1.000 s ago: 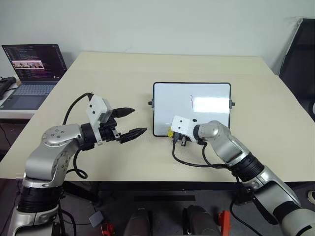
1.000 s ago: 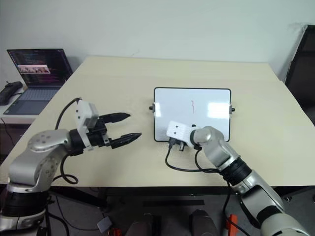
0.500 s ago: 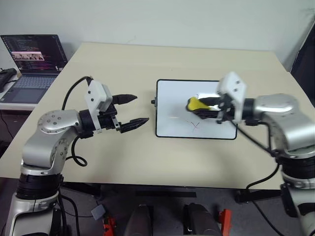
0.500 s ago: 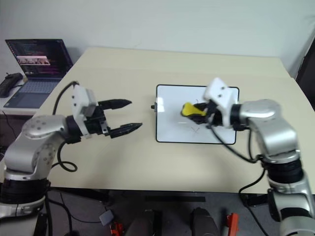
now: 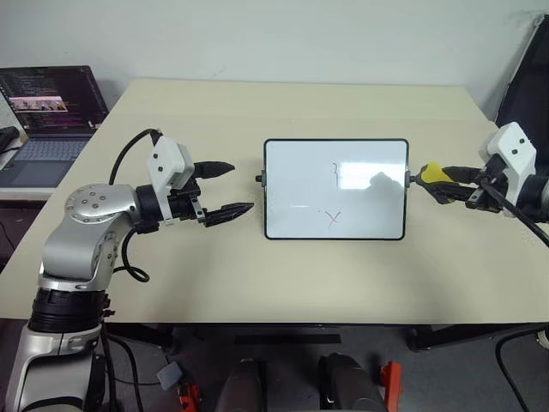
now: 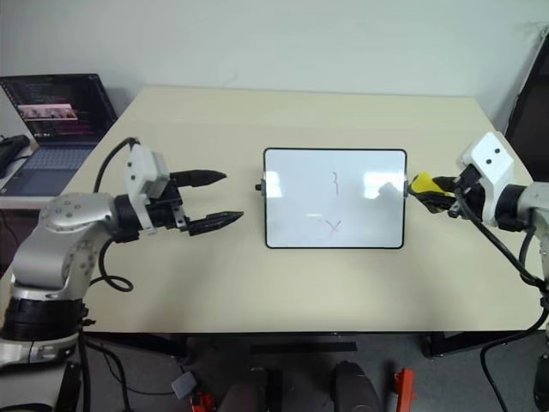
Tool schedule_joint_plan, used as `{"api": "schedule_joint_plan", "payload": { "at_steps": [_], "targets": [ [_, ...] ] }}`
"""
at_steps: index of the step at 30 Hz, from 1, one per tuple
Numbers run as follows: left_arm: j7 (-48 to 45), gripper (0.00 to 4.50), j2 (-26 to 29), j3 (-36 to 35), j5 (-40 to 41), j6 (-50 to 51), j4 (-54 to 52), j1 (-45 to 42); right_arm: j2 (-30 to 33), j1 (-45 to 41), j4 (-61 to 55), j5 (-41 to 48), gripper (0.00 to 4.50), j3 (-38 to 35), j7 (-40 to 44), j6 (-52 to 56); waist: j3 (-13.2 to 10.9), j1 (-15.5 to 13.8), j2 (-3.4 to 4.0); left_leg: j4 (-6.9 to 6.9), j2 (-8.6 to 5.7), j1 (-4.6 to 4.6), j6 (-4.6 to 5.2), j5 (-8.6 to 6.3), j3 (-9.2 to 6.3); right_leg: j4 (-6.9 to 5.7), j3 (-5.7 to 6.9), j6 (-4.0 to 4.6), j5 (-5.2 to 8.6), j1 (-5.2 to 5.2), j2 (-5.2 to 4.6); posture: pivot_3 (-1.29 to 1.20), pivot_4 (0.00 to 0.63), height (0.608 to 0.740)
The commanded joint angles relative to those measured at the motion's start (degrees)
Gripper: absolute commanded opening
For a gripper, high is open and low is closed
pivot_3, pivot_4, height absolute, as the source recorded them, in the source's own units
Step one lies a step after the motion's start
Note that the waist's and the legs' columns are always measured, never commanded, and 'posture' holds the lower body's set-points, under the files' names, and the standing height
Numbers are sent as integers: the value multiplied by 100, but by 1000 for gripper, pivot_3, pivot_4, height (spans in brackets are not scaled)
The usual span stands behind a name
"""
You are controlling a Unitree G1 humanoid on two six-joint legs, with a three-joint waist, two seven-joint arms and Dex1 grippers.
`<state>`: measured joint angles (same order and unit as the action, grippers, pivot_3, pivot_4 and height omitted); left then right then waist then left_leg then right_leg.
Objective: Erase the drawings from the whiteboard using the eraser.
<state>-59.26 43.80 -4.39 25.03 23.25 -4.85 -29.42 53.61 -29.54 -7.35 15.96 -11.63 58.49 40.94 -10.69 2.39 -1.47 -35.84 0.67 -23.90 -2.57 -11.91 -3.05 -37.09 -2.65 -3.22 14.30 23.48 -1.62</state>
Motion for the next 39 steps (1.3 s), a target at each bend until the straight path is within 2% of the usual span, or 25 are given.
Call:
{"api": "schedule_joint_plan", "payload": {
  "at_steps": [1, 15, 28, 30, 33, 35, 39],
  "targets": [
    [28, 4500, -8, -37, -6, -97, -149, -166, 160, 9, -15, 105, 1091, -188, -71, -116, 0, -18, 0, -1, 0, 0, 0, 0, 0, 0, 0, 0, 0, 0, 0, 0, 150, 740],
    [26, 4500, -15, 7, -63, -106, -141, -273, 212, 251, 392, 346, 1091, -448, -47, -584, 0, -57, 1, -4, -1, 1, 0, 0, -1, -3, 0, 8, -6, -1, 1, 0, 150, 740],
    [42, 4500, -174, 129, -151, -143, -89, -333, -10, 300, 141, 542, 1090, -211, -117, -867, 0, -52, 2, -12, 0, 3, 0, 0, -3, -9, -2, 7, -7, -5, 3, 0, 150, 740],
    [8, 4500, -131, 254, -324, -240, -4, -287, -256, 176, -204, 546, 1090, 145, -232, -762, 0, -36, 2, -12, 1, 4, 0, 0, -3, -10, -2, 12, -10, -6, 5, 0, 150, 740],
    [2, 4500, -212, 323, -404, -321, 79, -229, -679, -4, -588, 103, 1090, 993, -540, -846, 0, 0, 2, -13, 6, 10, 0, 0, -4, -18, -6, 10, -9, -6, 14, 0, 150, 740],
    [1, 4500, -262, 342, -383, -300, 28, -197, -1136, -226, -481, -127, 1090, 1358, -962, -728, 0, -2, 2, -16, 10, 11, 0, 1, -6, -21, -6, 8, -7, -6, 19, 0, 150, 740],
    [4, 4500, -280, 361, -385, -287, 10, -185, -1483, -436, -113, -787, 1090, 1976, -1400, -895, 0, -53, 2, -21, 7, 7, -1, 1, -8, -23, -5, 25, -17, -6, 18, 0, 150, 740]
  ]
}}
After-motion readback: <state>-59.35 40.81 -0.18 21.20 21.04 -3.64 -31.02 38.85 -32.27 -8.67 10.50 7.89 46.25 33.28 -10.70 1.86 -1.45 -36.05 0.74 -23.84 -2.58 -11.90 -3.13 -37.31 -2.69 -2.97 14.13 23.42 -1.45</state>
